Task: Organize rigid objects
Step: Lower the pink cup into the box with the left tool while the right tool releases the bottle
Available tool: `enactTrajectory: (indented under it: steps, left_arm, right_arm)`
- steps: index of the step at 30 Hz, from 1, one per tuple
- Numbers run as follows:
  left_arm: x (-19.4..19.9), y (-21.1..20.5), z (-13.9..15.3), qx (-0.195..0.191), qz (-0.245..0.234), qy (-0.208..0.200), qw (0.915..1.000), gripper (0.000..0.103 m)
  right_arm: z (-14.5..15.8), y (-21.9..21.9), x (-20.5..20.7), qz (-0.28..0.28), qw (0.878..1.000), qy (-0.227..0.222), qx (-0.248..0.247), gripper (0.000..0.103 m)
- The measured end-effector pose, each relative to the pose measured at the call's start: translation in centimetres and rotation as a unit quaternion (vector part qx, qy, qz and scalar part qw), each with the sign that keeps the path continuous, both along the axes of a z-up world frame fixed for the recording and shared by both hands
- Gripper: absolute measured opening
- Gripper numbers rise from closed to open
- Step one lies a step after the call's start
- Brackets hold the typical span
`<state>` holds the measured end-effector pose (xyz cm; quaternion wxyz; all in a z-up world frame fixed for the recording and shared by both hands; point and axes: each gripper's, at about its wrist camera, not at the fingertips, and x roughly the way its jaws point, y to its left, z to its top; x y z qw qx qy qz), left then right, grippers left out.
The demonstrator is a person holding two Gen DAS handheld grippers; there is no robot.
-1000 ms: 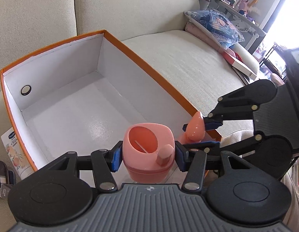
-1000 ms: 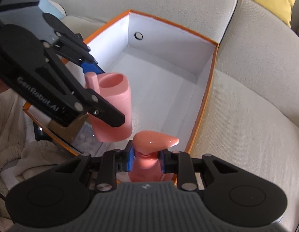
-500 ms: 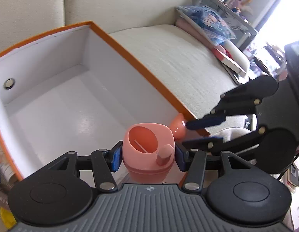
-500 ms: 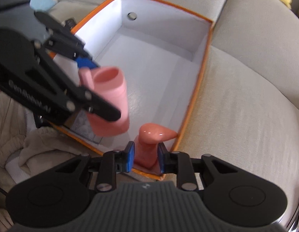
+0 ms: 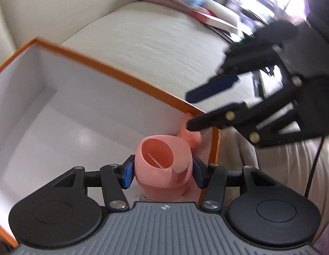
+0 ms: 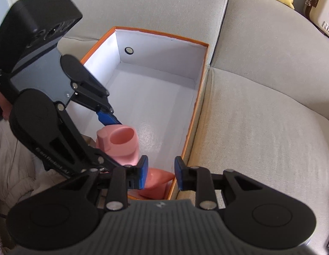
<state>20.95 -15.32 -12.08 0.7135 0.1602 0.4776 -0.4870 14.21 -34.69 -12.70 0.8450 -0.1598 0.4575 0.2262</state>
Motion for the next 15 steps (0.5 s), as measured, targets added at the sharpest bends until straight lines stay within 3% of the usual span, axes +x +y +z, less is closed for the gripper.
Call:
enactTrajectory:
  steps: [6,11,15]
  left_arm:
    - [-0.2,-0.7,-0.9,0.009,-0.068,-0.025,0.9974,0.061]
    - [0.6,0.2,-1.4,0.003,-0.045,0.011,0.9989,0.062]
    - [1.4,0.9,-1.3,-0.026,-0.017,0.059,0.9978,0.075]
  right_arm:
    - [0.6,-0.8,-0.5,-0.009,1.0,0.003,-0.002,0.028]
    - [0.3,-0.8,-0.8,-0.007,1.0,0.01,-0.002,0.03]
    - [0.2,-0.7,-0.8,-0.007,1.0,0.01,-0.006,0.033]
